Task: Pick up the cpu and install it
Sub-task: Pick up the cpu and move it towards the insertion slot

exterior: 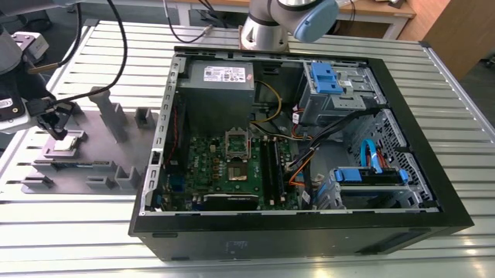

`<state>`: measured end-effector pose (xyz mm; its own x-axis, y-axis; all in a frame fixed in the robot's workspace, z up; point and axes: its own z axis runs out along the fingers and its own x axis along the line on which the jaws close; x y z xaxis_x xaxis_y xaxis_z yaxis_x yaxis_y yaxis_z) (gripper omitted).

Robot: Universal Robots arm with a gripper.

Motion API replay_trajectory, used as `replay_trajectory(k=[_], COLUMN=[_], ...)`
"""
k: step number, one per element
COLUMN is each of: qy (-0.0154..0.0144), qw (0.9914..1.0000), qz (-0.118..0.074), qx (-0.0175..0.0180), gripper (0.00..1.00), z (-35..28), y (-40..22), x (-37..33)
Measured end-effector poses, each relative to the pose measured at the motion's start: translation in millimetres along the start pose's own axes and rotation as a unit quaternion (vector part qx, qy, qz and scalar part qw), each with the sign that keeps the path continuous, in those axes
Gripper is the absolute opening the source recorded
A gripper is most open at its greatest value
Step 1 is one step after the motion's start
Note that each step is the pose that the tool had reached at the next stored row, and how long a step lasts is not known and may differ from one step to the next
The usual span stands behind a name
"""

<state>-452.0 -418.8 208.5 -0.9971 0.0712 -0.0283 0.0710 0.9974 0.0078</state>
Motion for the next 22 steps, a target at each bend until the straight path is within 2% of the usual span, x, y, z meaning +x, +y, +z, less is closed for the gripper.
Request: replay_trajectory(k=[9, 18, 22], qy=[0.0000, 0.0000, -0.0015], qw=[0.99986, 0.99982, 0.99982], qz=[-0.017, -0.019, -0.019], qx=[-0.0005, -0.0005, -0.0006], gripper=[0.11, 0.11, 0.11], z=[3.9, 5.5, 8.0], y=[-0.1, -0.1, -0.1], x=[0.3, 0.7, 0.8])
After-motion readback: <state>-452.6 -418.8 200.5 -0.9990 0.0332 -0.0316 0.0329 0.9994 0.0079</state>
